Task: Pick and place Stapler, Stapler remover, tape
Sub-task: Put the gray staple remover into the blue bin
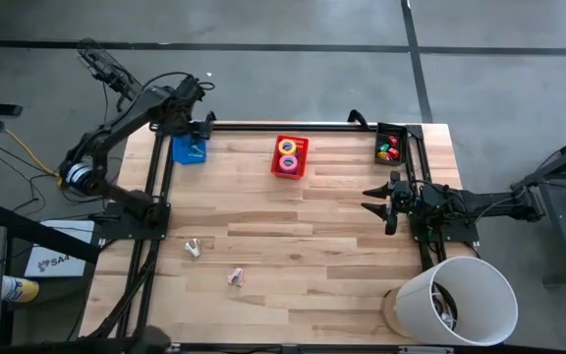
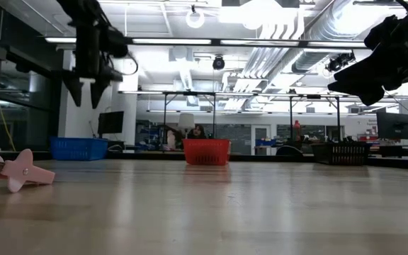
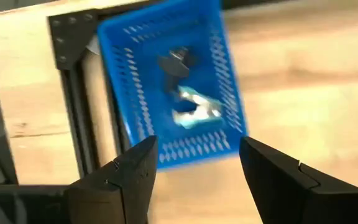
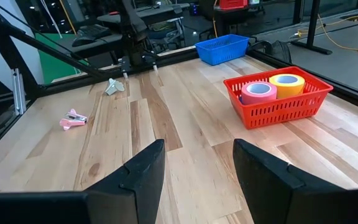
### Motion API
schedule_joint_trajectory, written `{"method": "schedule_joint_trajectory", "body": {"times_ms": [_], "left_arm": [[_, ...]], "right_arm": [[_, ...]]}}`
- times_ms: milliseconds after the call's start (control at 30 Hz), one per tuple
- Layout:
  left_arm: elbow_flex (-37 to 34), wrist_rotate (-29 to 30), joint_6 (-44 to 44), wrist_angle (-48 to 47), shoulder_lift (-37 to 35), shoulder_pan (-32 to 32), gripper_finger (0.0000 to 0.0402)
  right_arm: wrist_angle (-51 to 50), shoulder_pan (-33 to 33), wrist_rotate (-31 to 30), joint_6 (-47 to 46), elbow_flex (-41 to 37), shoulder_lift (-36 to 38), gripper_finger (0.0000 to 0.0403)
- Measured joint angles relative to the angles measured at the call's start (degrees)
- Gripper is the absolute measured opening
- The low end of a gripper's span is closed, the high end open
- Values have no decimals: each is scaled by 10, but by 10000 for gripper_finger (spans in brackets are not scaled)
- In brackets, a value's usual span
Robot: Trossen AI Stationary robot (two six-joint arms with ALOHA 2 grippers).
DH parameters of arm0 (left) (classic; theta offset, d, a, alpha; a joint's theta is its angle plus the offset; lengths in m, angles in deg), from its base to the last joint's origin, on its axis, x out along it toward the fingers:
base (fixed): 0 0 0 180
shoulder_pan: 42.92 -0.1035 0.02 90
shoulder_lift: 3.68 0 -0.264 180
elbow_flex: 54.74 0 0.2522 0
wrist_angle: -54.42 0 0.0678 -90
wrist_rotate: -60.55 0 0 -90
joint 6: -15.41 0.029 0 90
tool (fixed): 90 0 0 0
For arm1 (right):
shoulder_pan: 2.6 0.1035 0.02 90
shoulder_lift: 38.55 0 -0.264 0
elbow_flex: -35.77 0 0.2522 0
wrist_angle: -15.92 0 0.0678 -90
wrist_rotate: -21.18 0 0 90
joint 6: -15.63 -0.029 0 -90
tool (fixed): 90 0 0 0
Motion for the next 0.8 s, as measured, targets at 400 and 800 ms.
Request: {"method": "schedule_joint_trajectory", "body": {"times_ms": [400, 800], "left_arm": [[0, -103, -60, -120, -86, 145, 221], [0, -52, -373, -151, -110, 411, 220]], "right_arm": [[0, 0, 0, 0, 0, 0, 181], [0, 0, 0, 0, 0, 0, 181]]}}
